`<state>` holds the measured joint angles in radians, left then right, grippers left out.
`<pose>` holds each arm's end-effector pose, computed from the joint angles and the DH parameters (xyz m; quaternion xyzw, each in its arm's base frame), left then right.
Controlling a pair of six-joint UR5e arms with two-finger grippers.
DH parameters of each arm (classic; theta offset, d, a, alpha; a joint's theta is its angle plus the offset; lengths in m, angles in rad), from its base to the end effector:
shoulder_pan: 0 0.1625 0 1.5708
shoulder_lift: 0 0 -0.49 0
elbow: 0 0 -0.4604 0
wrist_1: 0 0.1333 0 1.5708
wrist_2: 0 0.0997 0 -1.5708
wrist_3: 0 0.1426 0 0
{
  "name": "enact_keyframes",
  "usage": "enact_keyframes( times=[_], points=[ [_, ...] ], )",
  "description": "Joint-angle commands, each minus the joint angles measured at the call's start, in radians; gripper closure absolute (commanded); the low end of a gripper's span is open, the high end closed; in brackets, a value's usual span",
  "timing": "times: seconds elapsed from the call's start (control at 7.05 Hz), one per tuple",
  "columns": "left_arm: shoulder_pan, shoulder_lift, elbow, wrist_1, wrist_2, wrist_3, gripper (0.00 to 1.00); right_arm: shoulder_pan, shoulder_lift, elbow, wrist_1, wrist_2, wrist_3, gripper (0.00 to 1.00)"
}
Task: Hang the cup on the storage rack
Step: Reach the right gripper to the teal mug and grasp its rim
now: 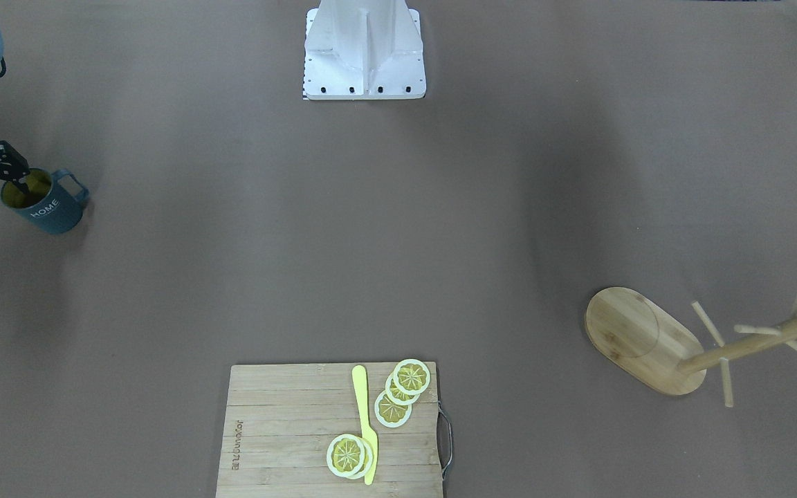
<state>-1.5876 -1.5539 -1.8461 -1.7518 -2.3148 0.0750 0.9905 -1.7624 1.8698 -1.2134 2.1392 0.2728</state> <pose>-0.0463 -0.5710 0.5873 0.2191 0.3451 0.1056 0.9065 -0.2309 -0.4554 0.6569 0.0884 -0.3399 -0.2069 0.9132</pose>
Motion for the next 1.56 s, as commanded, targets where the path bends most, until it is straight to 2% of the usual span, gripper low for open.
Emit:
enact_keyframes(
  times=[0.0,0.14,0.57,0.85,1.42],
  points=[
    [0.001,0.0,0.001,-0.001,0.0,0.0,0.01,-0.01,0.004,-0.004,0.0,-0.008,0.0,0.91],
    [0.0,0.0,0.001,-0.002,0.0,0.0,0.01,-0.01,0.004,-0.001,0.0,-0.009,0.0,1.0],
    [0.0,0.0,0.001,-0.002,0.0,-0.001,0.01,-0.006,0.046,0.006,-0.001,-0.01,0.084,1.0],
    [0.0,0.0,-0.001,-0.002,0.0,-0.001,0.01,0.011,0.098,0.003,-0.003,-0.007,0.248,1.0],
    [0.0,0.0,-0.001,-0.002,0.0,-0.001,0.01,0.013,0.257,0.012,-0.012,0.002,0.7,1.0]
  ],
)
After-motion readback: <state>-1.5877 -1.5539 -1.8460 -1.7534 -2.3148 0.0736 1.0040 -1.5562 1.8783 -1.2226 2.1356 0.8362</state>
